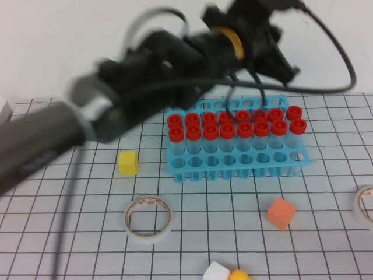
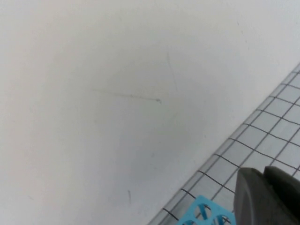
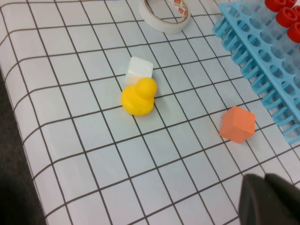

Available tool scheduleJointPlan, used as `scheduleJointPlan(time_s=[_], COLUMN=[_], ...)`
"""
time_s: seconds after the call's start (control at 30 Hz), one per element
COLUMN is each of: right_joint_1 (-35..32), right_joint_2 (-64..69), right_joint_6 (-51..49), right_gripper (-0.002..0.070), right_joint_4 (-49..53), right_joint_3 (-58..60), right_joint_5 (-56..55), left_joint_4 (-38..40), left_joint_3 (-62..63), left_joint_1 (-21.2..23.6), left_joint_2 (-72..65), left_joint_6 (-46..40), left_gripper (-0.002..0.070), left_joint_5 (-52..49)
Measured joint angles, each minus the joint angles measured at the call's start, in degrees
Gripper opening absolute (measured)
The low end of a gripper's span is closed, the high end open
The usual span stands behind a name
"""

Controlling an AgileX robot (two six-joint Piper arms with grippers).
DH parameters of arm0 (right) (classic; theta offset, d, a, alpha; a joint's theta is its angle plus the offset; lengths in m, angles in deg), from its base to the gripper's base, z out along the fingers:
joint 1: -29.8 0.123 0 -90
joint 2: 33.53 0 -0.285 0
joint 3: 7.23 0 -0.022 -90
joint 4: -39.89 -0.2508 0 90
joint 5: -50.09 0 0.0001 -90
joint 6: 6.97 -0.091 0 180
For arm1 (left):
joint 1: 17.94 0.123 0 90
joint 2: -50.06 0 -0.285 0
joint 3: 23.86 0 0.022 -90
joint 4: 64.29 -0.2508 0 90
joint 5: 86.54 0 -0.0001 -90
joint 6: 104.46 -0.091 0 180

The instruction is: Place the test tubes

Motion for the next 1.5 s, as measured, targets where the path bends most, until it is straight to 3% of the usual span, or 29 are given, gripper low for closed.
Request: scheduleJointPlan(time_s=[0.3, 0.47, 0.67, 0.9, 1.2, 1.5], right_joint_1=[0.00, 0.00, 0.00, 0.00, 0.00, 0.00], right_joint_2=[0.00, 0.00, 0.00, 0.00, 0.00, 0.00], right_joint_6=[0.00, -0.11, -0.11, -0.11, -0.11, -0.11], right_gripper=[-0.0001, -0.0001, -0.0001, -0.0001, -0.0001, -0.0001], right_joint_4=[0.00, 0.00, 0.00, 0.00, 0.00, 0.00], right_joint_3=[0.00, 0.00, 0.00, 0.00, 0.00, 0.00], right_joint_5=[0.00, 0.00, 0.00, 0.00, 0.00, 0.00], left_joint_4=[-0.10, 0.30, 4.67, 7.51, 9.47, 11.26], left_joint_3=[-11.95, -24.51, -43.84, -60.81, -82.05, -91.42], left_joint_1=[3.17, 9.72, 22.13, 29.25, 33.02, 33.02], left_joint_2=[20.00, 29.63, 44.87, 62.48, 88.78, 97.92], left_joint_6=[-4.04, -3.91, -3.16, 1.70, 3.26, 8.84], left_gripper=[0.0002, 0.0001, 0.0000, 0.0000, 0.0000, 0.0000], left_joint_5=[-1.25, -1.13, 3.78, 8.01, 8.67, 4.41])
